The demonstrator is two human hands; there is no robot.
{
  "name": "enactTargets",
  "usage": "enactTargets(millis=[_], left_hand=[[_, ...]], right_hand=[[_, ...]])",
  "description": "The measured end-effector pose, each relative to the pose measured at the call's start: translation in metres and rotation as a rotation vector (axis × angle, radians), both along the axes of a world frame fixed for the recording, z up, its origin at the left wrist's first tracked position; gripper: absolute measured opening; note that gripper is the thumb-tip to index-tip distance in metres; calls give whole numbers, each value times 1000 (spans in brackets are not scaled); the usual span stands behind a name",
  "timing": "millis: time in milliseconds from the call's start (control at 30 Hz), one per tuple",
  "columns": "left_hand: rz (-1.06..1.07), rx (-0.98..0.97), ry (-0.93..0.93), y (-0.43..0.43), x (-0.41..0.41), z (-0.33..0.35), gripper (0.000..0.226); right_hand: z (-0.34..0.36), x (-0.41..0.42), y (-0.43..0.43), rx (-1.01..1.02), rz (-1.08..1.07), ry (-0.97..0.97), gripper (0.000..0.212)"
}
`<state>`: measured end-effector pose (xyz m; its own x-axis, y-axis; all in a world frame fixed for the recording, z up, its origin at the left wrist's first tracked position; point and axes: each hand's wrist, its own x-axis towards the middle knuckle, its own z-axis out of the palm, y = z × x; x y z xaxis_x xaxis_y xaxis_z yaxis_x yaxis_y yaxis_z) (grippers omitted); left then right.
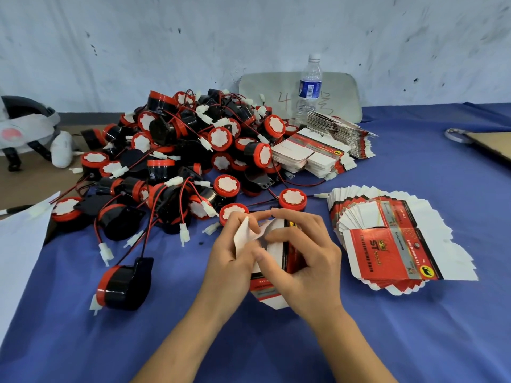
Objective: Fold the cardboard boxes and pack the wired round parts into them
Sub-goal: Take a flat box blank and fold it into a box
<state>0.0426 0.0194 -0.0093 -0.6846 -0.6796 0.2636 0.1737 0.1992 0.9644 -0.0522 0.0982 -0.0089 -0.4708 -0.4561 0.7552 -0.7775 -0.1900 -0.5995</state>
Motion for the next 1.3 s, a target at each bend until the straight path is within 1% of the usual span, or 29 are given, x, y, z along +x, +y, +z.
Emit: enactTargets(millis=[67, 100, 167, 233, 267, 300, 333, 400, 433, 500, 567, 600, 633, 700, 767, 800, 833, 867, 933, 967, 1000, 1067, 1133, 1200, 1300], left_hand=[[4, -131, -76, -1, 2, 2, 8], [-1, -175, -101, 0, 3, 3, 13], [-44, -198, -82, 4, 1, 3, 36], [-98, -173, -51, 9, -1, 3, 44], [-139, -104, -26, 12, -2, 3, 46], [-188, 21, 19, 14, -2, 5, 51], [-249, 206, 73, 15, -2, 6, 55], [-348, 516, 146, 14, -2, 8, 48], [-380, 613, 170, 13, -2, 10, 46], [-393, 723, 205, 12, -4, 11, 55], [-312, 706, 243, 11, -5, 10, 59], [-251, 679, 271, 10, -6, 10, 59], [-184, 654, 305, 9, -7, 11, 60], [-57, 581, 359, 6, -8, 12, 56], [22, 477, 373, 2, -8, 12, 47], [43, 412, 352, 0, -6, 12, 43], [54, 351, 319, -1, -6, 12, 39], [60, 313, 283, -1, -5, 11, 36], [55, 316, 231, 0, -4, 9, 32], [38, 329, 212, 0, -4, 8, 32], [17, 338, 195, 1, -4, 7, 36], [-33, 328, 178, 3, -3, 6, 43], [-58, 300, 161, 5, -4, 6, 42], [-53, 289, 157, 6, -3, 7, 41], [-42, 285, 165, 6, -3, 9, 50]], right_hand=[[0, 0, 0, -1, 15, -7, 25], [0, -1, -1, -8, 20, -13, 24], [0, -2, 0, -28, 14, -34, 27], [1, -5, 2, -48, 10, -60, 34], [2, -6, 2, -53, -2, -56, 37], [2, -6, 4, -55, -17, -40, 40], [2, -7, 4, -58, -24, -18, 42], [2, -9, 5, -73, -13, 32, 44], [2, -9, 5, -80, -5, 53, 44], [2, -7, 4, -74, 17, 47, 46], [3, -3, 3, -46, 33, -52, 49], [3, 0, 2, -28, 38, -148, 50], [4, 3, 0, -11, 48, -275, 52], [5, 5, -4, 22, 102, -599, 59], [5, 3, -5, 71, 245, -966, 64], [5, 2, -5, 102, 332, -1105, 67], [5, 1, -5, 138, 396, -1160, 66], [5, 1, -5, 168, 436, -1140, 60], [5, 2, -5, 195, 442, -1037, 39], [6, 3, -5, 191, 433, -1000, 31], [8, 3, -5, 179, 428, -983, 28], [8, 3, -4, 160, 443, -986, 34], [8, 2, -3, 182, 514, -1018, 37], [10, 2, -3, 224, 618, -1057, 37], [12, 1, -2, 268, 700, -1103, 42]])
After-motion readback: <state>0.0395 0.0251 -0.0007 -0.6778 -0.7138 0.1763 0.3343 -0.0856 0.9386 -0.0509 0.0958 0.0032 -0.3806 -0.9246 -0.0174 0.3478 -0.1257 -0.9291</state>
